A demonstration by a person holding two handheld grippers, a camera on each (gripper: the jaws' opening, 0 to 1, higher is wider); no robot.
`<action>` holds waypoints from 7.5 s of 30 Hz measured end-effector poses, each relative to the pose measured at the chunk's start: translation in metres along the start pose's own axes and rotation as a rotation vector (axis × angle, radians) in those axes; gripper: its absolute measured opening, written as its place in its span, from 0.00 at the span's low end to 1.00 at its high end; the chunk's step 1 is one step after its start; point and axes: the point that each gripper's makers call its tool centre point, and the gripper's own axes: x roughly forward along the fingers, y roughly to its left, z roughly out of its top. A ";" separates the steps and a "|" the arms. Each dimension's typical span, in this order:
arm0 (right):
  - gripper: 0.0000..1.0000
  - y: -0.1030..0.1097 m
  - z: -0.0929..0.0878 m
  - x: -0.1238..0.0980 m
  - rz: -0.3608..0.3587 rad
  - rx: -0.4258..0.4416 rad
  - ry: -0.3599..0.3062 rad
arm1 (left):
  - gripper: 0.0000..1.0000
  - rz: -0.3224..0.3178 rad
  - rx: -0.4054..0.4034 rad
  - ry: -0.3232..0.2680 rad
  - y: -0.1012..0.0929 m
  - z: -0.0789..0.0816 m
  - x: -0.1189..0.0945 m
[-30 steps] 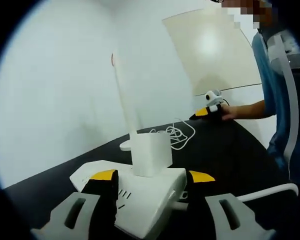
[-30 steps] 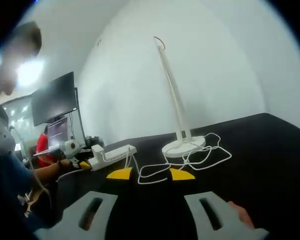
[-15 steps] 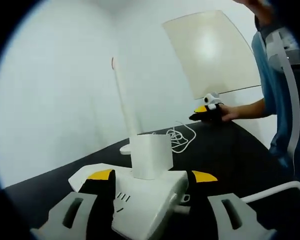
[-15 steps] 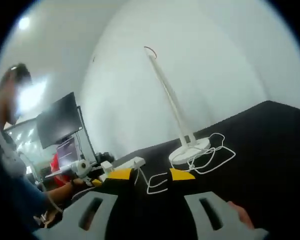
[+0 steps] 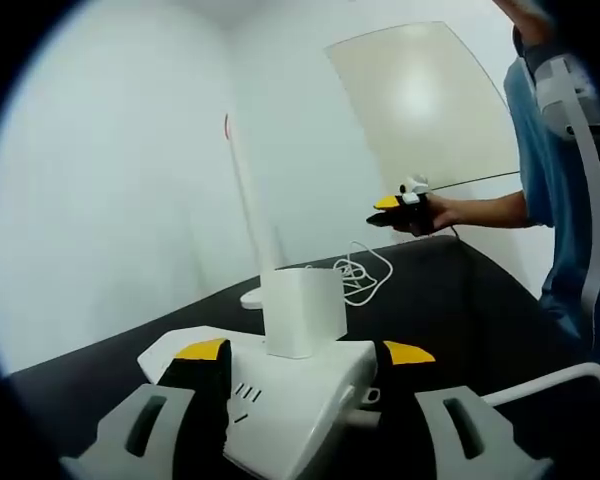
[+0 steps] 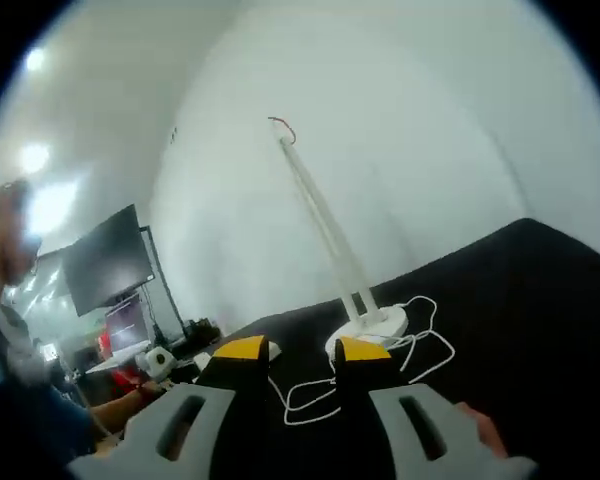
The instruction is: Insert the desk lamp plug into the socket, turn on the power strip switch, turn on the lamp switch, then turn off the lamp switch, turn off the power strip switch, and remove the plug from the socket.
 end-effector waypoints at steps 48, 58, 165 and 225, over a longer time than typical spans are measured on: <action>0.59 0.085 -0.063 0.119 0.281 -0.560 0.756 | 0.59 0.006 -0.017 -0.005 -0.005 0.003 0.002; 0.59 0.095 -0.089 0.127 0.336 -0.609 0.884 | 0.61 0.015 -0.030 -0.002 0.013 -0.002 0.003; 0.05 0.154 -0.166 0.172 0.431 -0.760 1.131 | 0.58 0.006 0.021 0.026 -0.004 0.000 0.002; 0.24 0.161 -0.188 0.193 0.507 -0.739 1.195 | 0.54 0.006 0.038 0.010 -0.011 0.005 0.004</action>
